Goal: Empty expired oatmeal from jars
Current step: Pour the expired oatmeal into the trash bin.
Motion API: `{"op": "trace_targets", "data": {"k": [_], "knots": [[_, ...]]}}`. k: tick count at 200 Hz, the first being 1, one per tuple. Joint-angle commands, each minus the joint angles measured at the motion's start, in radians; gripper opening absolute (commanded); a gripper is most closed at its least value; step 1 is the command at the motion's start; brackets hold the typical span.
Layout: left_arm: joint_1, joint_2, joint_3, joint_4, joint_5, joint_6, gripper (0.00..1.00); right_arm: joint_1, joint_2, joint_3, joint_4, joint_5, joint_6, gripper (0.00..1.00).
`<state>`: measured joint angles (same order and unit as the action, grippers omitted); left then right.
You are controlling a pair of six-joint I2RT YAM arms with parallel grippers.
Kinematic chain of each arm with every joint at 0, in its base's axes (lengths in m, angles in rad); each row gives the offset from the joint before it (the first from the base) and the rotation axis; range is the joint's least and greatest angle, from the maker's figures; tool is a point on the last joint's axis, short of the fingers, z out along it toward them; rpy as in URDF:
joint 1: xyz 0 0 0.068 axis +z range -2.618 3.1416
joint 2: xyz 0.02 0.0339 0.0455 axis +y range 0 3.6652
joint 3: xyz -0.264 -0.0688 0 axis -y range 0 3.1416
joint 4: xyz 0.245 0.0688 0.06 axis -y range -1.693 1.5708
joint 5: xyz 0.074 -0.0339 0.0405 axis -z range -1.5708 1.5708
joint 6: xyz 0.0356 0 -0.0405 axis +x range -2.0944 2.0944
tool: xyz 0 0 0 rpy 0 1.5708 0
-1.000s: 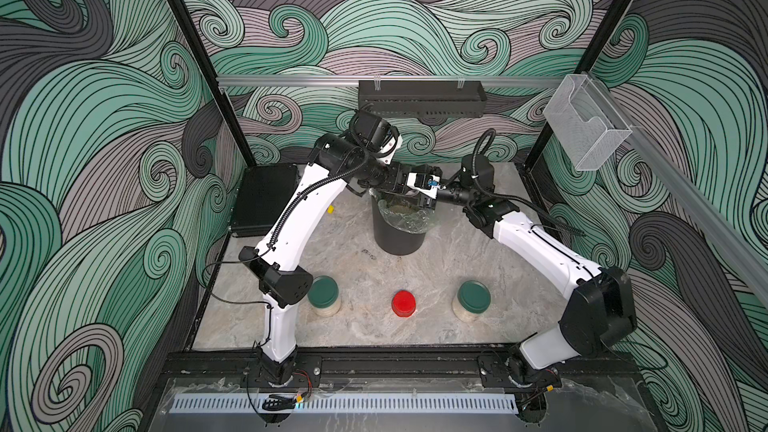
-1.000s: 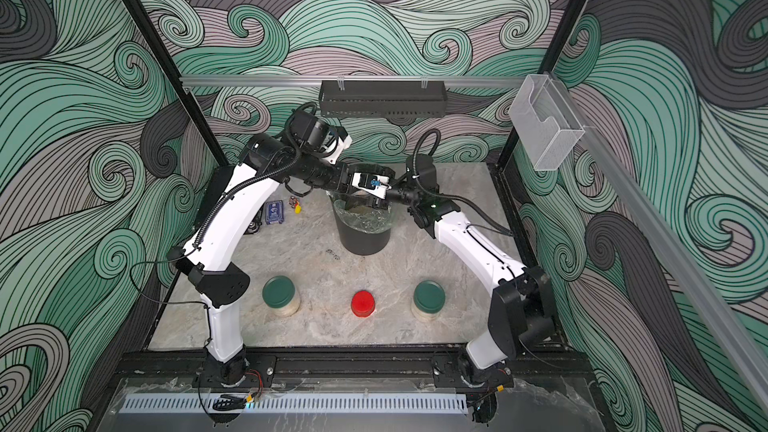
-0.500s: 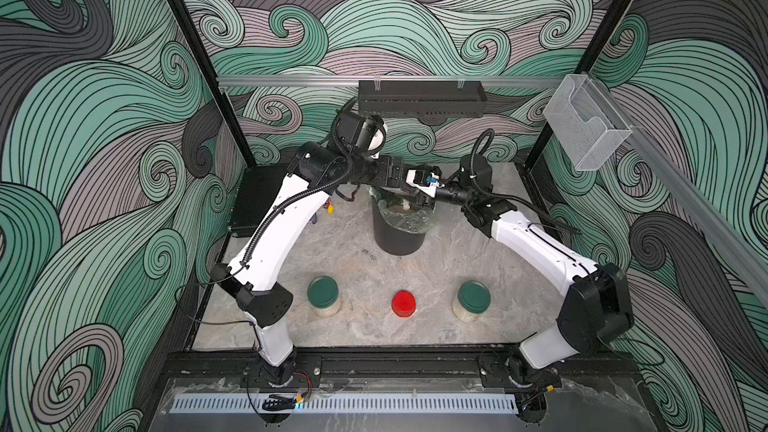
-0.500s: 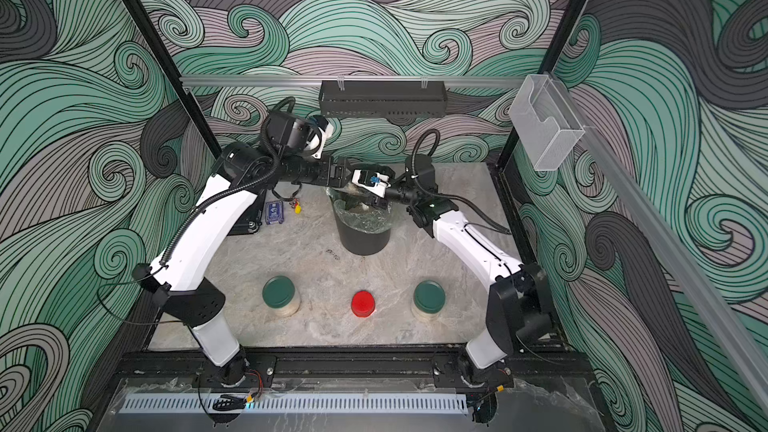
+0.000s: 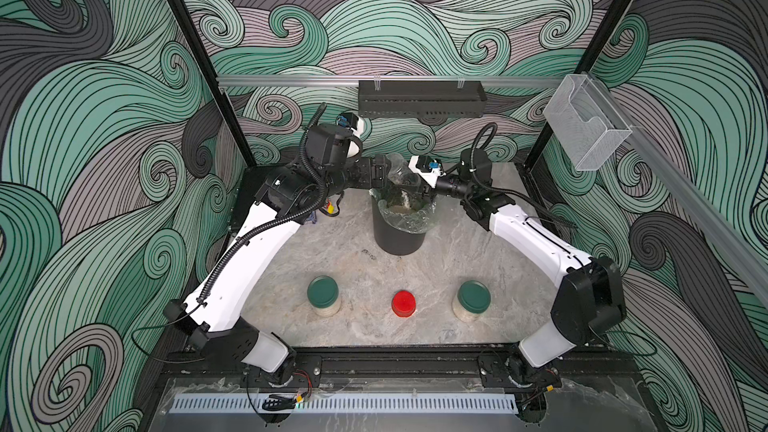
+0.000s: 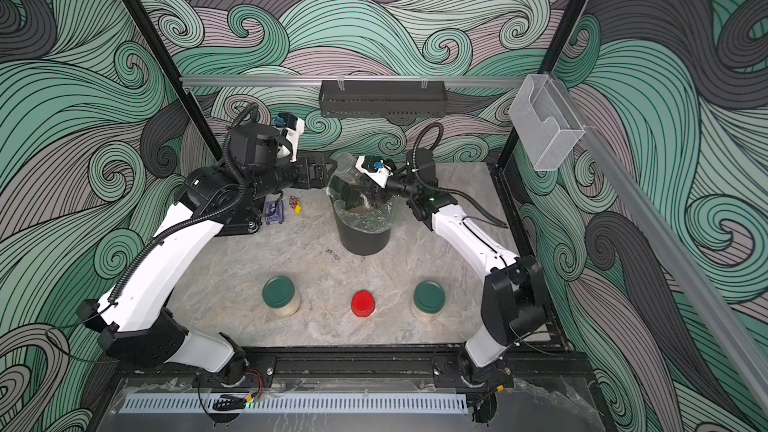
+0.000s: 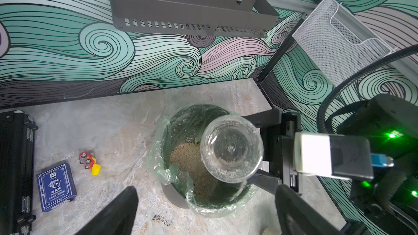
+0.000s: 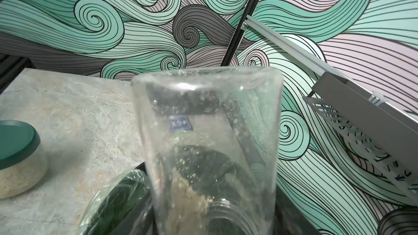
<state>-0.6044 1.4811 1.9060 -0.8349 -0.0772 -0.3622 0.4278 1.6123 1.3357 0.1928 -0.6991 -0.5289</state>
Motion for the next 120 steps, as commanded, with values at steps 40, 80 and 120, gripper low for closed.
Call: {"op": "trace_targets", "data": {"k": [40,80,120], "knots": [[0.005,-0.097,-0.133,0.059,0.045,-0.008,0.94,-0.006,0.023,0.040,0.065,0.035,0.243,0.16],[0.005,-0.137,-0.188,0.073,0.074,-0.007,0.94,-0.005,0.040,0.029,0.085,0.070,0.339,0.14],[0.005,-0.149,-0.225,0.075,0.079,0.002,0.94,-0.006,0.042,-0.032,0.170,0.100,0.431,0.11]]}}
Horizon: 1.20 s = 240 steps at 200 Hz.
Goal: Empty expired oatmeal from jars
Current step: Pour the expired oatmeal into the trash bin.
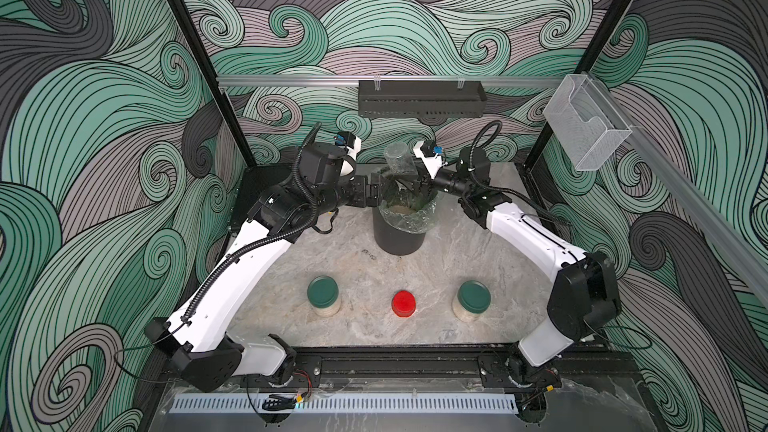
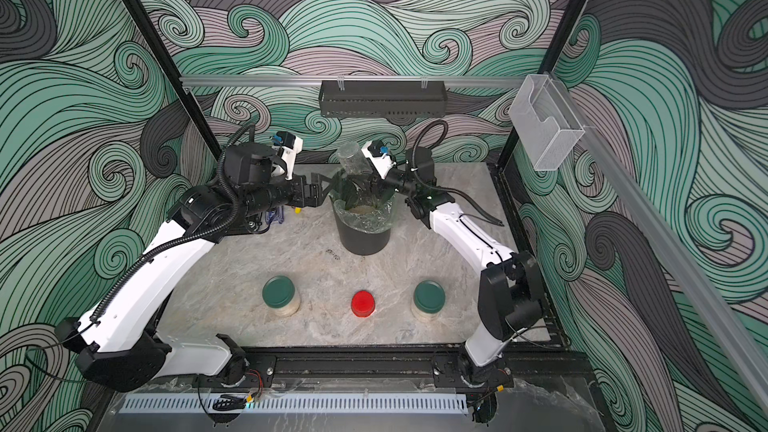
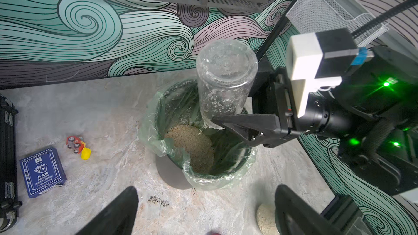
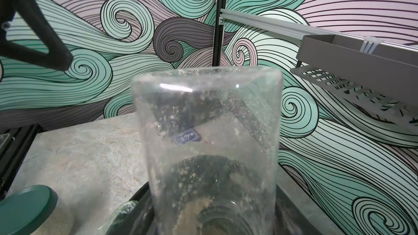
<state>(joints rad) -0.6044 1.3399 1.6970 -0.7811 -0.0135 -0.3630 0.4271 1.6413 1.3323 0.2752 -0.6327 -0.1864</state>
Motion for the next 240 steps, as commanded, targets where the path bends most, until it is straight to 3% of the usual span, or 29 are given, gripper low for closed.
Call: {"op": "trace_targets", "data": {"k": [1,84,113,131,179,240], "knots": [[0.005,-0.007,-0.016,0.022,0.016,0.002,0.94,-0.005,0.014,-0.029,0.087,0.035,0.090,0.11],[0.005,0.002,-0.037,0.033,0.024,0.010,0.94,-0.005,-0.020,0.000,0.025,0.065,0.145,0.09],[0.005,0.001,-0.037,0.041,0.018,0.012,0.94,-0.005,-0.067,-0.006,-0.010,0.093,0.187,0.00],[0.004,0.000,-0.050,0.049,0.018,0.001,0.94,-0.004,-0.093,-0.024,0.000,0.110,0.259,0.00],[0.005,0.005,-0.081,0.072,0.033,-0.018,0.94,0.022,-0.161,-0.086,-0.005,0.298,0.391,0.00],[0.005,-0.018,-0.121,0.089,0.031,-0.023,0.94,0.076,-0.154,-0.179,0.010,0.459,0.362,0.00]]}}
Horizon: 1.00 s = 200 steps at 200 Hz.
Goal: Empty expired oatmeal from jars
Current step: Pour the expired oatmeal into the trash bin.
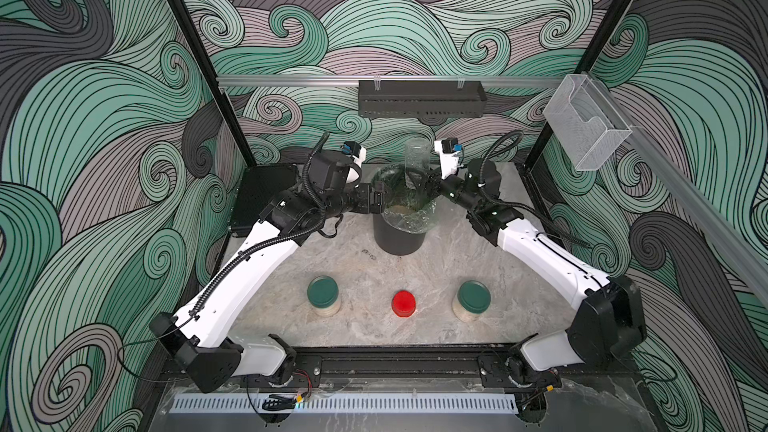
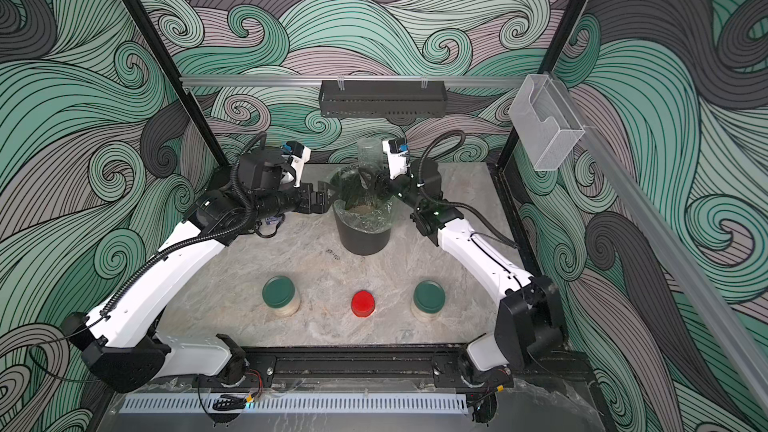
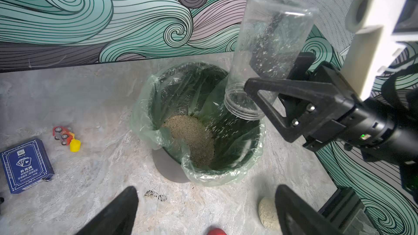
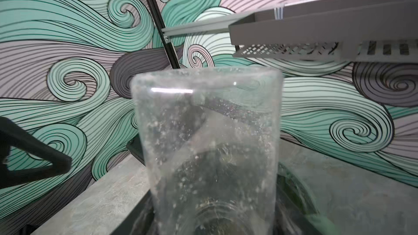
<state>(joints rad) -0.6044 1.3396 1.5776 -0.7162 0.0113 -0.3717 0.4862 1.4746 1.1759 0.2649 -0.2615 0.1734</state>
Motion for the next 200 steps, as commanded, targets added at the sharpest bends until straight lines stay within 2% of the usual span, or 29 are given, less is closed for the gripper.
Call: {"op": "trace_targets", "data": {"k": [1,33,66,86,111,139,200], "knots": [[0.005,-0.018,-0.003,0.024,0.006,-0.014,0.94,0.018,0.014,-0.023,0.021,0.087,0.003,0.00],[0.005,-0.021,-0.013,0.025,0.009,-0.014,0.94,0.036,0.039,0.001,0.031,0.059,0.003,0.00],[0.005,-0.030,-0.008,0.022,0.010,-0.008,0.94,0.046,0.020,0.050,0.024,0.033,-0.067,0.00],[0.005,-0.042,-0.009,0.022,0.007,0.001,0.94,0.045,-0.005,0.061,0.032,0.008,-0.139,0.00],[0.005,-0.051,-0.013,0.027,0.015,0.013,0.94,0.046,-0.023,0.045,0.048,-0.130,-0.290,0.00],[0.005,-0.064,-0.023,0.045,0.045,0.024,0.94,0.039,-0.003,0.029,0.042,-0.210,-0.425,0.00],[0.005,-0.076,-0.027,0.043,0.064,0.037,0.94,0.006,0.061,0.011,0.073,-0.288,-0.359,0.00]]}}
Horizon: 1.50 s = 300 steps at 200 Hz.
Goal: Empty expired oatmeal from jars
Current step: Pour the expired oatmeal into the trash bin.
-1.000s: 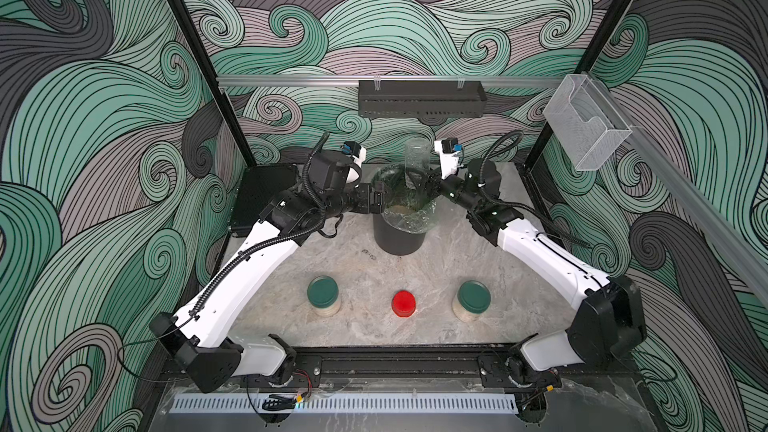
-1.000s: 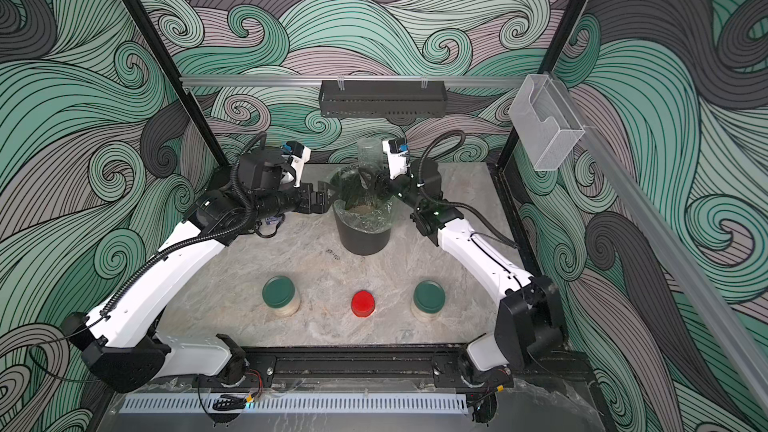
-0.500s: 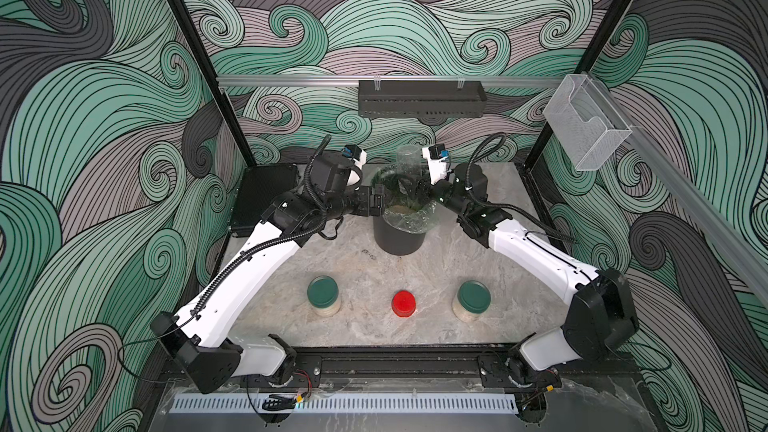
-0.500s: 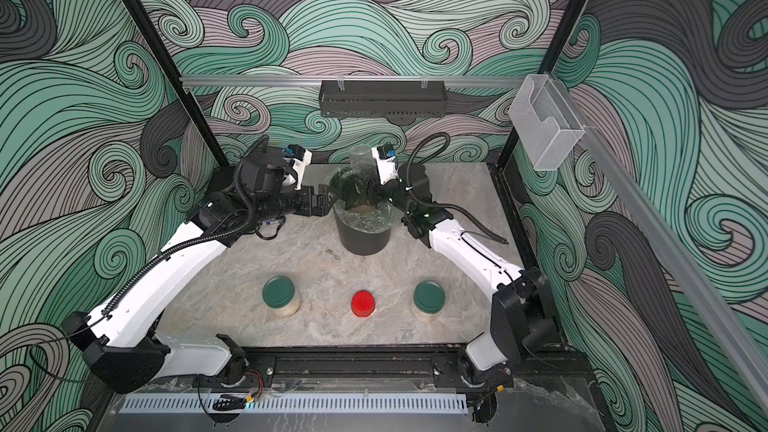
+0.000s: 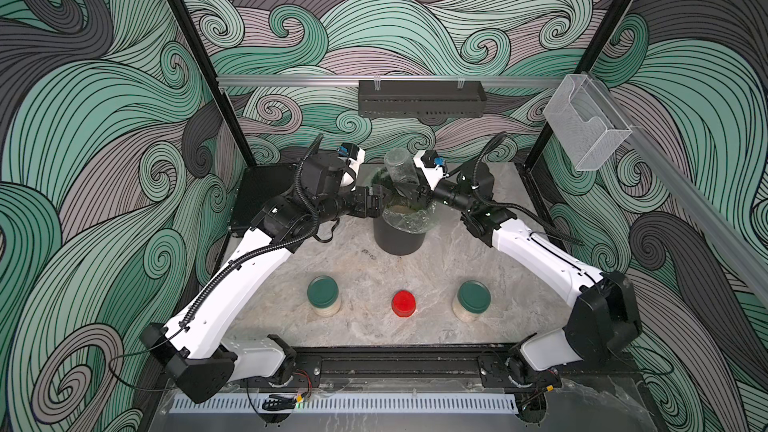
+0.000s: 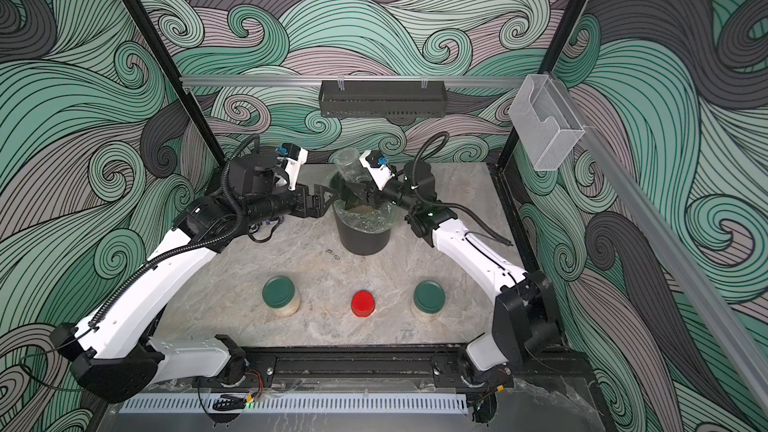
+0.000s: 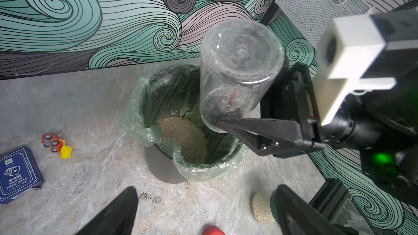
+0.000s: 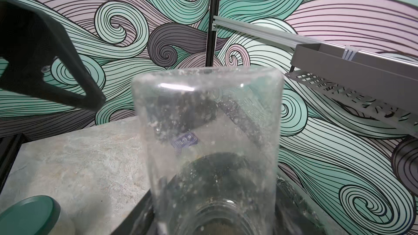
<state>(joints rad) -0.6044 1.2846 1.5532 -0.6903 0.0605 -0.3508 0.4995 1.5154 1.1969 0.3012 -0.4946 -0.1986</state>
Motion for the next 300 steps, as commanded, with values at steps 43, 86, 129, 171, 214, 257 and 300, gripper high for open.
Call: {"op": "trace_targets", "data": {"k": [43,86,129,171,214,257,300], "knots": [[0.003,-0.026,-0.010,0.018,0.011,0.016,0.94,-0.012,-0.022,0.037,0.012,-0.038,0.125,0.00],[0.005,-0.025,-0.011,0.017,0.016,0.017,0.95,-0.043,-0.027,0.080,0.038,-0.117,0.301,0.00],[0.004,-0.037,-0.015,0.017,0.007,0.018,0.95,-0.049,-0.005,0.045,0.028,-0.096,0.256,0.00],[0.005,-0.035,-0.016,0.018,0.016,0.012,0.95,-0.056,0.070,0.040,-0.010,-0.074,0.239,0.00],[0.005,-0.033,-0.014,0.011,0.015,0.013,0.95,-0.056,0.015,0.167,-0.111,-0.069,0.223,0.00],[0.005,-0.042,-0.025,0.024,0.013,0.012,0.95,-0.055,-0.028,0.178,-0.120,-0.045,0.202,0.00],[0.005,-0.039,-0.024,0.029,0.025,0.012,0.95,-0.056,0.049,0.098,-0.108,-0.005,0.162,0.00]]}}
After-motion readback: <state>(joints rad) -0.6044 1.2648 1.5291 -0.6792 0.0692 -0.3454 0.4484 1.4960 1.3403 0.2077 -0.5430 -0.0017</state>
